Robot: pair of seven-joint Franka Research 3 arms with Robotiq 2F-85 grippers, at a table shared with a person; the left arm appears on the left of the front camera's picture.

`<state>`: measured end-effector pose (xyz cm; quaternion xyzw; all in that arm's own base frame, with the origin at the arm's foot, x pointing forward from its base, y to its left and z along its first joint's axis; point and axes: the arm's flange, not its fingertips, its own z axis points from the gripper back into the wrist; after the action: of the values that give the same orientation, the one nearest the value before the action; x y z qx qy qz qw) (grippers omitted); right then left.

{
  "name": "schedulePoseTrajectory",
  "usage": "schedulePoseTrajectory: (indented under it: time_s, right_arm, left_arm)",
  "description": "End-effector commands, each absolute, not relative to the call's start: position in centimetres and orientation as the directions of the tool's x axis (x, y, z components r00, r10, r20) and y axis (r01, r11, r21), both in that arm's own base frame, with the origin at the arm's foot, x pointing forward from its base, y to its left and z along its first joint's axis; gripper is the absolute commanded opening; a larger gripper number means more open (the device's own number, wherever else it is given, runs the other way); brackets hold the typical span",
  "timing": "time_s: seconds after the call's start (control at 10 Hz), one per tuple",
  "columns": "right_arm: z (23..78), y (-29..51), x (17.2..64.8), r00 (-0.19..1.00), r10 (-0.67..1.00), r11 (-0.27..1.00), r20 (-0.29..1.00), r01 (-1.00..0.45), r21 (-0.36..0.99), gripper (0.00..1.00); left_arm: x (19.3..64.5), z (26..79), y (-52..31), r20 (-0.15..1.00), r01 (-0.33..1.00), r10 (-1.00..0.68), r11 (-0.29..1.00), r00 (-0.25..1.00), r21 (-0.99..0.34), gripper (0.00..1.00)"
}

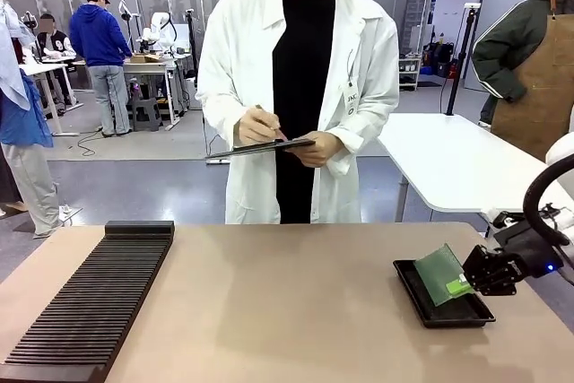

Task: Inspect the PCB.
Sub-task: Place the Blank PCB in the ESD tray.

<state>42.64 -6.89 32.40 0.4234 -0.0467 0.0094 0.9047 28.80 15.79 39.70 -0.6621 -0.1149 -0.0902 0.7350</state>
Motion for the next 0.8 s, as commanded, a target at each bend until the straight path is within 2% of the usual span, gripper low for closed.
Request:
schedulePoseTrajectory:
  time_s: [0.0, 0.7]
  right_arm:
    - [31.3, -6.4, 42.7, 0.993, -0.018, 0.67, 0.116, -0.074, 0.738, 0.03]
    - [29.5, -5.7, 44.3, 0.993, -0.061, 0.704, 0.104, -0.031, 0.71, 0.03]
  left_arm:
    - [28.6, 40.1, 15.8, 0.284, 0.281, 0.016, 0.115, 0.959, -0.953, 1.0]
    - [28.6, 40.1, 15.8, 0.284, 0.281, 0.016, 0.115, 0.959, -0.953, 1.0]
